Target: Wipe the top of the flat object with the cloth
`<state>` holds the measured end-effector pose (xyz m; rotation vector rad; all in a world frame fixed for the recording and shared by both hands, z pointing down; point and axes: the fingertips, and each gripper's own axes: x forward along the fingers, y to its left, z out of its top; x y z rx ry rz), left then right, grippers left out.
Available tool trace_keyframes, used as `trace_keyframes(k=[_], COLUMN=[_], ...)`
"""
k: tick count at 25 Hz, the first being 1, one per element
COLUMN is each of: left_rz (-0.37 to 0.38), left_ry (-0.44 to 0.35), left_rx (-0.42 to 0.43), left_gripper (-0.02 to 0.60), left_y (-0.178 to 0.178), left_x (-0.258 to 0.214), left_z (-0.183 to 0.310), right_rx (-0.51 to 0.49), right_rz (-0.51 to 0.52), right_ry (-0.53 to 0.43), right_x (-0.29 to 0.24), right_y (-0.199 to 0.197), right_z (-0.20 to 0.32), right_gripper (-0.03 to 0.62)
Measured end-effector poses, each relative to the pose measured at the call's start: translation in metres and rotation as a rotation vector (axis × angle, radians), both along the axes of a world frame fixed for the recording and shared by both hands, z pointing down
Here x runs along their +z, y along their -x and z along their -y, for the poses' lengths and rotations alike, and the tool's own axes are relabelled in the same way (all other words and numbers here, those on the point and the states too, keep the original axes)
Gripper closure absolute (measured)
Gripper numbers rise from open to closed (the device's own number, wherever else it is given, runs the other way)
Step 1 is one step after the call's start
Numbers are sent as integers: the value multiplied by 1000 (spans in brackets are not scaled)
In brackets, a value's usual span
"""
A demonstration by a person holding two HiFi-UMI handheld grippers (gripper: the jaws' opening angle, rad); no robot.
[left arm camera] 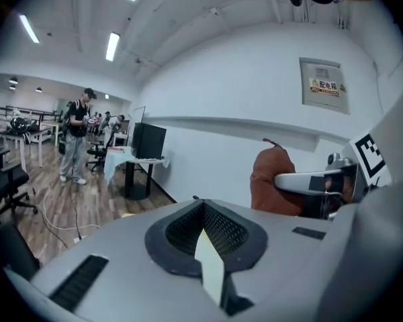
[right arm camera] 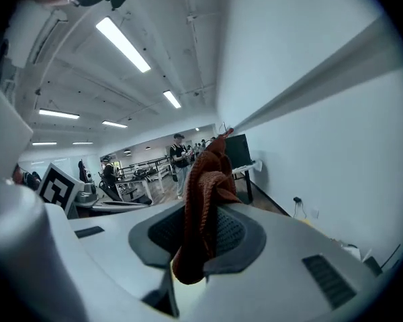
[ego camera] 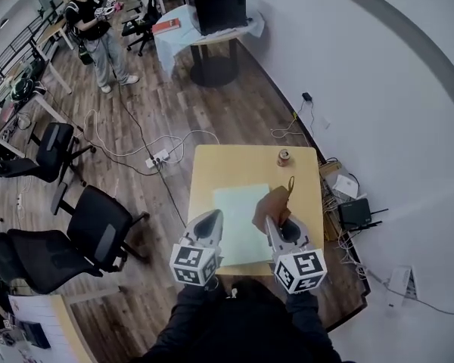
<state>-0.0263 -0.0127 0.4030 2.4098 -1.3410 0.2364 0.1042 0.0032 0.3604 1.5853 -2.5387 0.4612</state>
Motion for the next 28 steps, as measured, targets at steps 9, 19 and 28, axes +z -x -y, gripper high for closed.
trace_keyframes(k=[9, 19, 28], left_rz=[-14, -18, -19], left_ry=[-116, -143, -160], left_rx=[9, 26, 24], left_gripper=[548, 548, 548], left_y=[-8, -14, -14], left_x=[-50, -64, -68], left_z=[-8, -13, -10], right_rx=[15, 43, 47], right_rz=[-17, -32, -25], right_ry=[-112, -165, -176], right_x=[-44, -63, -65], right_y=[8, 8, 8], right_z=[-11, -17, -18], right_gripper=[505, 511, 511])
